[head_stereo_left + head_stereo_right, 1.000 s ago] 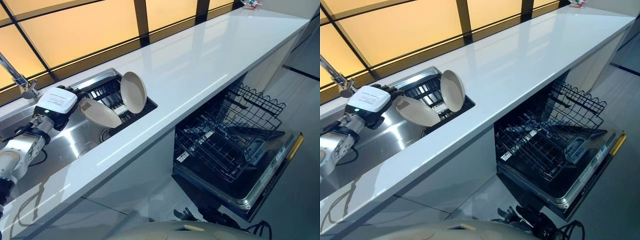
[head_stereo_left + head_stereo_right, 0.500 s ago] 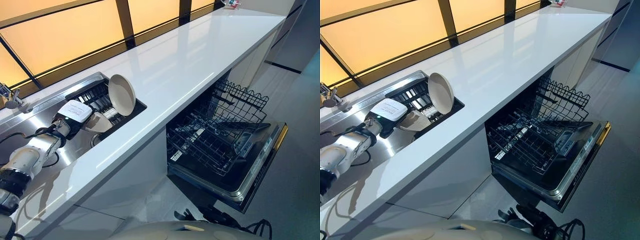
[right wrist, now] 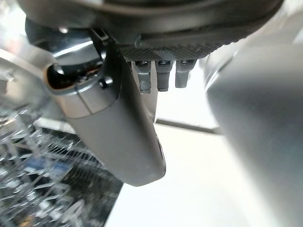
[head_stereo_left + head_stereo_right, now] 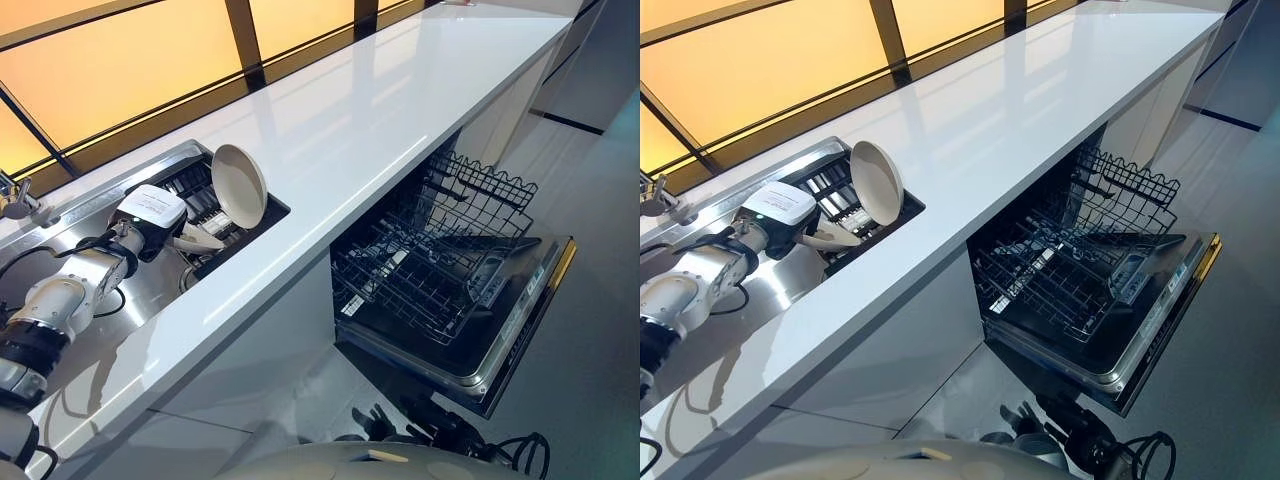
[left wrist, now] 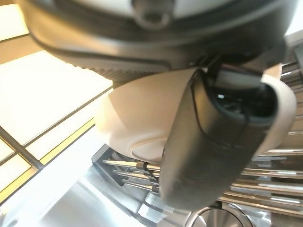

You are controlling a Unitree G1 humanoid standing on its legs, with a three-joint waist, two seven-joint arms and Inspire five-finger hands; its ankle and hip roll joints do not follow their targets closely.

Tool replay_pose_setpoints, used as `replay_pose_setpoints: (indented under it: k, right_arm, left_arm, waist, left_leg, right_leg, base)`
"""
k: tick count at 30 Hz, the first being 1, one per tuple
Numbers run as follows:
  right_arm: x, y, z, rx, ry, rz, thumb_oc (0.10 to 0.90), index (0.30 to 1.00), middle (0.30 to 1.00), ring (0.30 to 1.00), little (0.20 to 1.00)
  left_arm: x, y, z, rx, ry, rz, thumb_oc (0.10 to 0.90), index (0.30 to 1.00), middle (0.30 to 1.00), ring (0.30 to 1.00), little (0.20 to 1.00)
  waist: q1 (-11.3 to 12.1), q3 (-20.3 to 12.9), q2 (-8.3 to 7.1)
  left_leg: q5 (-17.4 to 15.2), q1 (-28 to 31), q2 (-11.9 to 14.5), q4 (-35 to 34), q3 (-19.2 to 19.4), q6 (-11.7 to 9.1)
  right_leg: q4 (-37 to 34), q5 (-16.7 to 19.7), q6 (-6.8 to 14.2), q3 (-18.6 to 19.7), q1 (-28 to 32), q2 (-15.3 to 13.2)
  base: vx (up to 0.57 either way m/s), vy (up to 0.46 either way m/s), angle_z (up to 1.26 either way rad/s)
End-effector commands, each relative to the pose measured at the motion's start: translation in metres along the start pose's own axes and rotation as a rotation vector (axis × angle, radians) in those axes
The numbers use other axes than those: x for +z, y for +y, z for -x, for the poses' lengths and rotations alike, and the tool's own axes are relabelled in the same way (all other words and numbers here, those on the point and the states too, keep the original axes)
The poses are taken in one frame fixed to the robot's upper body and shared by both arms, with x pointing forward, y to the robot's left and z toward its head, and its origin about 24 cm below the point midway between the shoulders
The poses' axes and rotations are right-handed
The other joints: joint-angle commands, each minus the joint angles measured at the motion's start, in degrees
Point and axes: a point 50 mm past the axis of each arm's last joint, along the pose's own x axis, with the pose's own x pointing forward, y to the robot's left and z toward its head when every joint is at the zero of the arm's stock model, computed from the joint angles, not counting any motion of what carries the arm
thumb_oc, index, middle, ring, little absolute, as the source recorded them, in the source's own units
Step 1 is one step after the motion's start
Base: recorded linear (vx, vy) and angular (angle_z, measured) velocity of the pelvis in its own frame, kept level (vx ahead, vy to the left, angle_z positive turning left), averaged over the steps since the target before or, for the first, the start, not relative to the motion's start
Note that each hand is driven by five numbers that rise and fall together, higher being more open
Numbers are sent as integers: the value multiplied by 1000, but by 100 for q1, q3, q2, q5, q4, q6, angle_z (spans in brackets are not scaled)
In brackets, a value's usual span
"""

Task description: Pick up plates and place into dishwasher.

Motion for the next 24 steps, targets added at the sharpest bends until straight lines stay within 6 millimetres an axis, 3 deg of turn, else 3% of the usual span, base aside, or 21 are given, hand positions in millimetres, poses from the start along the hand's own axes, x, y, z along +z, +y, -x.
replay_pose_setpoints:
  k: [1, 5, 7, 9, 10, 16, 21, 24]
  right_arm:
    - [25, 47, -12, 228, -110, -60, 800, 900, 900, 900, 900]
    - [26, 71, -9, 329, -166, 18, 800, 900, 900, 900, 900]
    - [31, 86, -4, 347, -212, 295, 800, 900, 900, 900, 900]
    - [35, 93, 0, 361, -218, 425, 800, 900, 900, 900, 900]
    - [39, 107, 4, 425, -221, 457, 800, 900, 900, 900, 900]
    - [62, 156, 33, 754, -286, 361, 800, 900, 900, 900, 900]
    - [110, 190, 78, 1026, -517, 263, 800, 900, 900, 900, 900]
    - [154, 195, 115, 998, -878, 319, 800, 900, 900, 900, 900]
  left_arm:
    - [-82, 106, 23, 529, 306, 43, 100, 300, 300, 300, 200]
    - [-95, 120, 47, 750, 346, 68, 100, 300, 300, 300, 200]
    - [-99, 124, 63, 882, 366, 72, 100, 300, 300, 300, 200]
    - [-100, 123, 73, 951, 375, 77, 100, 300, 300, 300, 200]
    - [-100, 122, 80, 1001, 377, 72, 100, 300, 300, 300, 200]
    - [-93, 101, 103, 1141, 388, 96, 100, 300, 300, 300, 200]
    - [-74, 91, 110, 1237, 312, 179, 100, 300, 300, 300, 200]
    - [-57, 86, 110, 1270, 202, 304, 100, 300, 300, 300, 200]
  waist:
    - [-69, -60, 128]
    - [-44, -78, 110]
    - [-21, -78, 77]
    - [-17, -74, 50]
    - [7, -58, 17]
    - [90, -23, -99]
    - [134, -48, -187]
    - [122, -64, -215]
  left_leg:
    - [-593, -72, -457, 42, -182, 271]
    - [-584, -99, -476, 42, -189, 266]
    - [-591, -111, -494, 42, -182, 261]
    - [-589, -123, -504, 42, -171, 256]
    - [-584, -132, -509, 42, -170, 253]
    - [-554, -150, -509, 42, -82, 232]
    - [-533, -198, -505, 42, -5, 239]
    - [-541, -203, -511, 42, -5, 256]
  right_leg:
    - [505, -739, 381, -157, 4, 294]
    - [491, -710, 418, -206, -14, 237]
    - [471, -672, 455, -234, -40, 183]
    - [459, -640, 480, -247, -64, 147]
    - [456, -614, 498, -266, -86, 121]
    - [495, -547, 552, -459, -173, 35]
    - [503, -519, 593, -584, -221, -38]
    - [494, -511, 600, -550, -216, -49]
  base:
    - [-50, -1, 2]
    - [-58, 6, 3]
    - [-76, 23, 0]
    - [-69, 16, -2]
    - [-81, 9, -1]
    - [-65, 9, -3]
    - [-65, 38, -11]
    - [-32, 41, -2]
